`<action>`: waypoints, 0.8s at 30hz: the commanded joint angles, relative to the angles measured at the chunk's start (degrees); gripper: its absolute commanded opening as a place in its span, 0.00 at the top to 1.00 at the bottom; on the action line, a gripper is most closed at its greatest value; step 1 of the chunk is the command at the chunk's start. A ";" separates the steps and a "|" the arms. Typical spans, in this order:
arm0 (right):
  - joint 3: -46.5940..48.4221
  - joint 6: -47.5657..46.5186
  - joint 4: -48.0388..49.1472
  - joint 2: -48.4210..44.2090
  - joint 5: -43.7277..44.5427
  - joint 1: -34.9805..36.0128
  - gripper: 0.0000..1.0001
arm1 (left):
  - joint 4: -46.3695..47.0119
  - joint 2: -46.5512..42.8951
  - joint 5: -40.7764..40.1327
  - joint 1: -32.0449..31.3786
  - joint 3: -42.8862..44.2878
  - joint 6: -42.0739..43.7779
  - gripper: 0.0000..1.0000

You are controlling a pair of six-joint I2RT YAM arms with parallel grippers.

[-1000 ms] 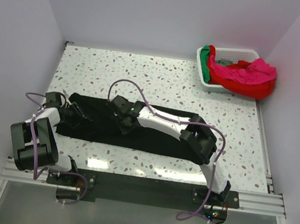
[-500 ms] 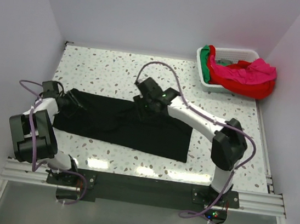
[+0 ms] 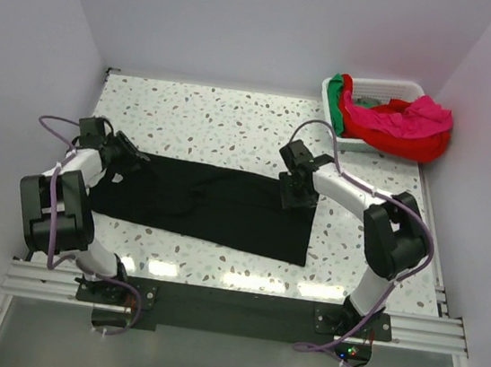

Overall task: Fold and stack the t-shirts
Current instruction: Fold the tshirt

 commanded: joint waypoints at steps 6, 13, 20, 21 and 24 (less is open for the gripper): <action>-4.40 1.31 0.91 -3.54 5.75 -2.58 0.50 | 4.58 5.85 1.15 -1.26 1.37 -2.76 0.56; -3.61 2.19 0.48 -0.90 7.60 -2.85 0.50 | 5.64 10.43 1.51 -1.17 2.42 -2.67 0.56; -4.49 3.69 0.12 -0.11 6.99 -3.29 0.54 | 5.20 14.21 1.86 -1.17 4.09 -1.27 0.56; -4.67 3.86 0.30 -0.11 6.55 -3.20 0.55 | 4.93 14.47 1.86 -1.17 4.36 -1.18 0.56; -5.02 4.65 0.47 -0.11 4.53 -3.20 0.60 | 4.67 15.35 1.94 -1.17 5.32 -0.74 0.56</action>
